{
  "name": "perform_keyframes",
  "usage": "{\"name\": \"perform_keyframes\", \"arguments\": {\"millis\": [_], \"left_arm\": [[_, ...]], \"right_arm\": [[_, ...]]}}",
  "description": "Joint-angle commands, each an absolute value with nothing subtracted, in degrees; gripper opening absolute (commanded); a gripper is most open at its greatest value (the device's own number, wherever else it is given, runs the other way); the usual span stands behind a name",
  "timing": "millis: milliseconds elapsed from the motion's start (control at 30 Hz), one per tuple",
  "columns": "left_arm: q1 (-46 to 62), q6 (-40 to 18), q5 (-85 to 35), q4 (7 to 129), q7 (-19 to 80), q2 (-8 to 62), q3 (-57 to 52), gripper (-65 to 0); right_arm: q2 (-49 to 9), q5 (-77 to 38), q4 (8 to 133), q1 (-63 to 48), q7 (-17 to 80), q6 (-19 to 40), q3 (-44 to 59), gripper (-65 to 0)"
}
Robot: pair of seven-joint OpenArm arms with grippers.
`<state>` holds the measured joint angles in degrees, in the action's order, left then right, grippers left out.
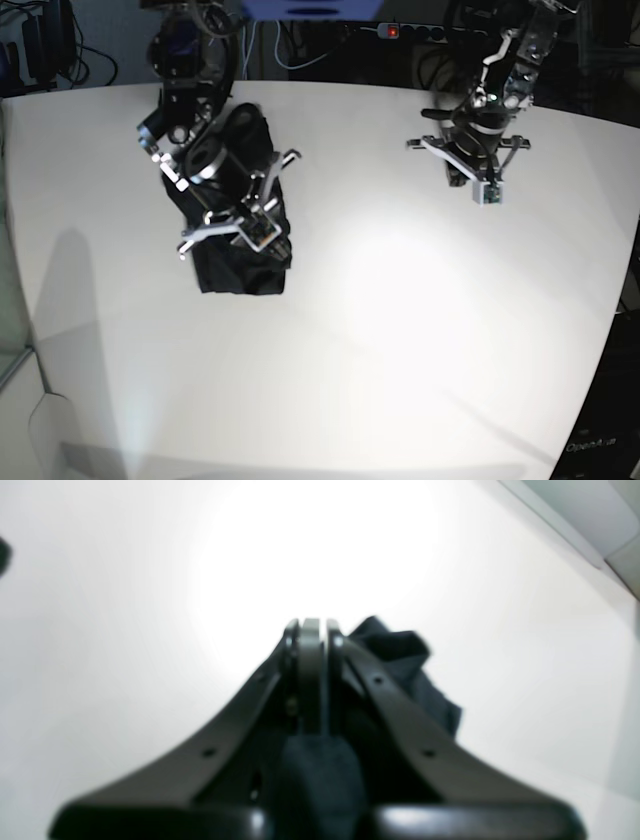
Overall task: Fold the T-shirt properly
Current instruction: 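Press and smooth the bundle with the right gripper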
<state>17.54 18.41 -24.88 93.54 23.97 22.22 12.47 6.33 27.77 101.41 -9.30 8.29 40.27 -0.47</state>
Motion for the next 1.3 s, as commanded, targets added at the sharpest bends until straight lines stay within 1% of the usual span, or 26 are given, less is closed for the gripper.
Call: {"name": "perform_keyframes", "arguments": {"millis": [0, 167, 433, 600, 700, 967, 1267], "left_arm": [[17.6, 18.4, -24.9, 94.3, 24.2, 22.7, 12.3, -65.0], [18.1, 18.4, -25.0, 94.3, 24.2, 22.7, 12.3, -65.0], [18.3, 18.4, -24.9, 94.3, 24.1, 22.7, 12.3, -65.0], [18.2, 18.4, -24.9, 94.3, 24.1, 22.7, 12.3, -65.0], [18.2, 18.4, -24.9, 94.3, 24.1, 22.7, 12.3, -65.0], [18.0, 18.4, -24.9, 94.3, 24.2, 22.8, 12.3, -65.0], [18.2, 18.4, -24.9, 93.9, 24.2, 22.8, 12.3, -65.0]], "right_arm": [[5.8, 26.9, 102.3, -7.6, 7.2, 40.0, -0.4, -65.0], [5.1, 26.9, 99.0, -3.1, 8.7, 40.0, -0.2, -65.0], [4.4, 26.9, 92.2, 0.7, 8.7, 40.0, -0.2, -65.0], [4.4, 26.9, 87.4, 3.7, 8.2, 40.0, 2.9, -65.0], [3.2, 26.8, 84.3, 5.6, 8.2, 40.0, 4.4, -65.0], [2.1, 26.8, 77.1, 6.8, 8.0, 40.0, 5.1, -65.0], [2.1, 26.8, 68.6, 6.8, 2.2, 40.0, 6.6, -65.0]]}}
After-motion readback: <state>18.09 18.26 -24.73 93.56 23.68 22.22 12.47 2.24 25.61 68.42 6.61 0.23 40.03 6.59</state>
